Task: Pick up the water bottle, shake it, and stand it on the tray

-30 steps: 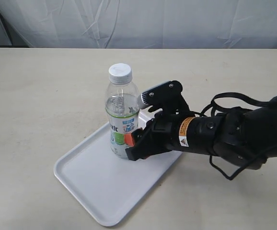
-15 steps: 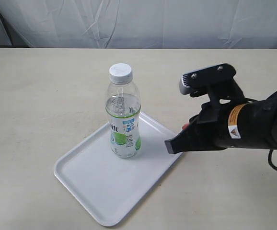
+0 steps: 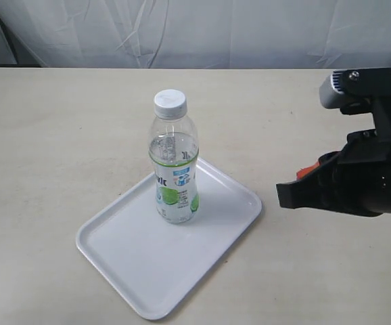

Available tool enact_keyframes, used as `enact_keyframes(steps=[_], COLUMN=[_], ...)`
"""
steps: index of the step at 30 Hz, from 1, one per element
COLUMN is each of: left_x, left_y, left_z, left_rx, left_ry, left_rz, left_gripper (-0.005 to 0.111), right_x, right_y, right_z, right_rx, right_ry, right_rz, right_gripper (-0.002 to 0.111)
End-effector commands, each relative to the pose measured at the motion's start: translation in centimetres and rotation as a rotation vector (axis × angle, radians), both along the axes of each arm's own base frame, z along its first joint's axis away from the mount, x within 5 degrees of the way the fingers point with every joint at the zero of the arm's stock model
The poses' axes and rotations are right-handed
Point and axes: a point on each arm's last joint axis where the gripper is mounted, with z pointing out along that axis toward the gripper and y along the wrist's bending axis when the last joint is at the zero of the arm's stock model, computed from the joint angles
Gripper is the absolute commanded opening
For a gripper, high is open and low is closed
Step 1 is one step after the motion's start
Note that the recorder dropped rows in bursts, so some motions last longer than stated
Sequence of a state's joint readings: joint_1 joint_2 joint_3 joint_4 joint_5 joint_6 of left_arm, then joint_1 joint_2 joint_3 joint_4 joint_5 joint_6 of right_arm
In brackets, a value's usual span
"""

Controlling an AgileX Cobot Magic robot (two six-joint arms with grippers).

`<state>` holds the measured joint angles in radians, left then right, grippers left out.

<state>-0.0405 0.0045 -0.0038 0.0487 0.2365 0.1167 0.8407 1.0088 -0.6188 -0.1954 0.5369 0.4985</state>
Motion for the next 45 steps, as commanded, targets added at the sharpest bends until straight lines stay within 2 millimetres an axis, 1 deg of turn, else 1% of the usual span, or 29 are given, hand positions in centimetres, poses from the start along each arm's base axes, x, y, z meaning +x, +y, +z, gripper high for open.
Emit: enact_keyframes(steps=[1,8,10,12,16,18,19,22,26,30,33,35,39,45], left_x=[0.0,0.0,0.0,0.0,0.0,0.0,0.0,0.0,0.0,0.0,0.0,0.0,0.0,0.0], left_y=[0.0,0.0,0.0,0.0,0.0,0.0,0.0,0.0,0.0,0.0,0.0,0.0,0.0,0.0], left_z=[-0.1,-0.1,-0.1,-0.1,-0.1,-0.1,-0.1,-0.1,-0.1,-0.1,-0.1,-0.1,-0.1,-0.1], left_rx=[-0.006,-0.006,-0.006,-0.006,-0.006,-0.006,-0.006,-0.006,-0.006,-0.006,-0.006,-0.006,-0.006,-0.006], left_ry=[0.001,0.001,0.001,0.001,0.001,0.001,0.001,0.001,0.001,0.001,0.001,0.001,0.001,0.001], left_rz=[-0.002,-0.002,-0.002,-0.002,-0.002,-0.002,-0.002,-0.002,-0.002,-0.002,-0.002,-0.002,-0.002,-0.002], left_gripper=[0.0,0.0,0.0,0.0,0.0,0.0,0.0,0.0,0.0,0.0,0.0,0.0,0.0,0.0], right_x=[-0.2,-0.1,-0.2,-0.6,-1.4,-1.7,-1.9,-2.9,-4.8,-6.7,-7.4,-7.7,-7.7,-7.7], right_y=[-0.3,-0.3,-0.5,-1.0,-2.9,-4.4,-5.2,-7.7,-10.5,-11.8,-12.3,-12.6,-12.9,-13.0], right_z=[0.2,0.1,0.4,1.2,3.0,3.4,3.3,2.0,-1.2,-4.2,-5.7,-5.6,-6.2,-6.5], right_rx=[0.013,-0.001,0.004,0.034,0.12,0.206,0.256,0.384,0.493,0.516,0.559,0.596,0.549,0.525], right_ry=[-0.002,-0.015,-0.031,-0.063,-0.185,-0.273,-0.315,-0.398,-0.493,-0.587,-0.614,-0.645,-0.607,-0.587], right_rz=[-0.006,0.0,0.002,0.003,-0.02,-0.071,-0.109,-0.252,-0.433,-0.515,-0.581,-0.622,-0.692,-0.709], right_gripper=[0.0,0.0,0.0,0.0,0.0,0.0,0.0,0.0,0.0,0.0,0.0,0.0,0.0,0.0])
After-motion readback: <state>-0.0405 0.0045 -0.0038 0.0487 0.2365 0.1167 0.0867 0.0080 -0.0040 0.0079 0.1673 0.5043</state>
